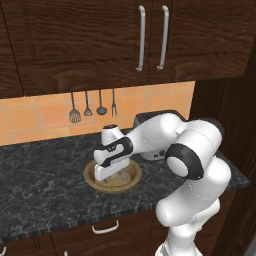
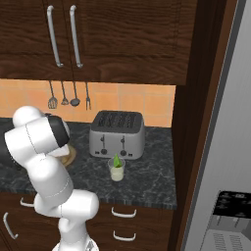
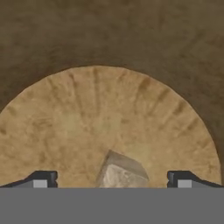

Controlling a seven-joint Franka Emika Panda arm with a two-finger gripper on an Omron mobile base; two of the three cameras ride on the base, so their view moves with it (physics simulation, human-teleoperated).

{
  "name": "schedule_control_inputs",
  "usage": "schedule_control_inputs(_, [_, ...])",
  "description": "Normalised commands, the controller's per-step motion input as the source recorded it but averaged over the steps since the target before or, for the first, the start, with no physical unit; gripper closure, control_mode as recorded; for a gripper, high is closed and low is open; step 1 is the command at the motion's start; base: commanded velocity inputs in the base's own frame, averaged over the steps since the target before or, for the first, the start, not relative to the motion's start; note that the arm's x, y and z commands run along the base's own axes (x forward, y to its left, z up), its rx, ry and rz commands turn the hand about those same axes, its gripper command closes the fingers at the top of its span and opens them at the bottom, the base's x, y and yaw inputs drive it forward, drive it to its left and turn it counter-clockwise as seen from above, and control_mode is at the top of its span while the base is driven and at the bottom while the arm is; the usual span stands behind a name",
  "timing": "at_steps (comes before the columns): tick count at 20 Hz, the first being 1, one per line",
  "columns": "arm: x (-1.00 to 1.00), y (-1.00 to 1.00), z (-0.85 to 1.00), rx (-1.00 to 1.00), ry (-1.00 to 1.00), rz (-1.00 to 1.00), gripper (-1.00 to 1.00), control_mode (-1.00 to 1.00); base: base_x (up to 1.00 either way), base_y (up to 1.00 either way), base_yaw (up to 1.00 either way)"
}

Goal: Grab a lemon wedge from the fridge and one ice cube from the ice bowl, and put them in the glass of lemonade.

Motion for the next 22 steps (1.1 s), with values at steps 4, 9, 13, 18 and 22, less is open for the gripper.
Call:
schedule_control_inputs(4, [0.00, 0.00, 0.00, 0.00, 0.01, 0.00, -1.00, -1.00, 0.00, 0.00, 0.00])
schedule_control_inputs(9, [0.00, 0.00, 0.00, 0.00, 0.00, 0.00, 1.00, -1.00, 0.00, 0.00, 0.00])
schedule_control_inputs(13, [0.00, 0.00, 0.00, 0.00, 0.00, 0.00, 1.00, -1.00, 0.00, 0.00, 0.00])
schedule_control_inputs(18, [0.00, 0.00, 0.00, 0.00, 0.00, 0.00, 1.00, -1.00, 0.00, 0.00, 0.00])
schedule_control_inputs(22, [0.00, 0.00, 0.00, 0.00, 0.00, 0.00, 1.00, -1.00, 0.00, 0.00, 0.00])
